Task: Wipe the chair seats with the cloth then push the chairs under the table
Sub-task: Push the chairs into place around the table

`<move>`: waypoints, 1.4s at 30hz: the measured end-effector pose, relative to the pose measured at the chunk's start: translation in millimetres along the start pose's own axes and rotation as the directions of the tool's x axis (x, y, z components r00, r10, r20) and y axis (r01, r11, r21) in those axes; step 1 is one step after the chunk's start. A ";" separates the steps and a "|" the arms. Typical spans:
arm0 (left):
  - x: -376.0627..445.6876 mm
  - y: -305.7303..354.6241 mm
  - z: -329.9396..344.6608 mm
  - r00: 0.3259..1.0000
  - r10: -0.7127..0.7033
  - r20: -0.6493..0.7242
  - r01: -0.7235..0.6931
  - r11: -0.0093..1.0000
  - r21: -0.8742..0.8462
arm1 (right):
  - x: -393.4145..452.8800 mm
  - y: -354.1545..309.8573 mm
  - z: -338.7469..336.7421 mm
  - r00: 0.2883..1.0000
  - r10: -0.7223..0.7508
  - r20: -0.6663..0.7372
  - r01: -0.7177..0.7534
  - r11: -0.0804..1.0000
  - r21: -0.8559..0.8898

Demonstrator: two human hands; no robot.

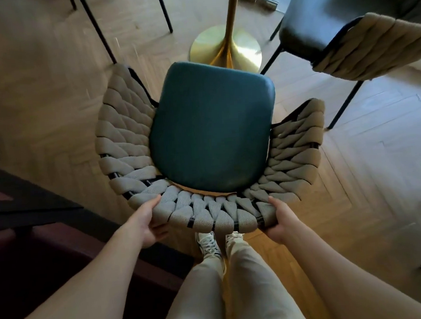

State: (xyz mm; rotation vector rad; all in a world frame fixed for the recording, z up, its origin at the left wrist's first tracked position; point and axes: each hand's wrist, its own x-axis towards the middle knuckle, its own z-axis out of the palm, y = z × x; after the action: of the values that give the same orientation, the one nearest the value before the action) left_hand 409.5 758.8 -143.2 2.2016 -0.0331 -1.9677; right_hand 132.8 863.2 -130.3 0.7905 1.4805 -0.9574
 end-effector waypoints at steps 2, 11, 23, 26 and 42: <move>-1.3 3.7 2.4 1.000 0.003 -0.001 -0.003 1.000 -0.012 | -2.4 -1.2 4.4 1.000 -0.003 -0.001 0.003 1.000 0.007; 13.6 44.0 12.6 0.999 0.026 0.029 -0.025 0.999 -0.044 | -0.7 -25.2 41.0 0.999 -0.037 -0.013 0.037 0.999 0.009; 37.7 141.4 16.3 0.995 0.088 -0.035 -0.089 0.996 -0.024 | 12.0 -57.9 116.6 1.000 0.004 0.012 -0.004 1.000 0.011; 37.8 163.1 18.8 0.995 0.095 -0.038 -0.096 0.995 -0.019 | 15.4 -63.7 134.8 0.999 0.036 0.030 -0.036 0.999 0.015; 54.0 250.0 8.2 0.986 0.164 -0.032 -0.162 0.985 0.052 | 5.4 -67.6 218.8 0.999 0.006 -0.034 -0.003 0.995 0.101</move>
State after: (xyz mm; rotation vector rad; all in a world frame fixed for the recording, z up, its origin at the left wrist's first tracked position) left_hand 434.9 504.6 -158.4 2.1875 -0.2513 -1.8577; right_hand 168.9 636.9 -131.4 0.8868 1.4681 -1.0258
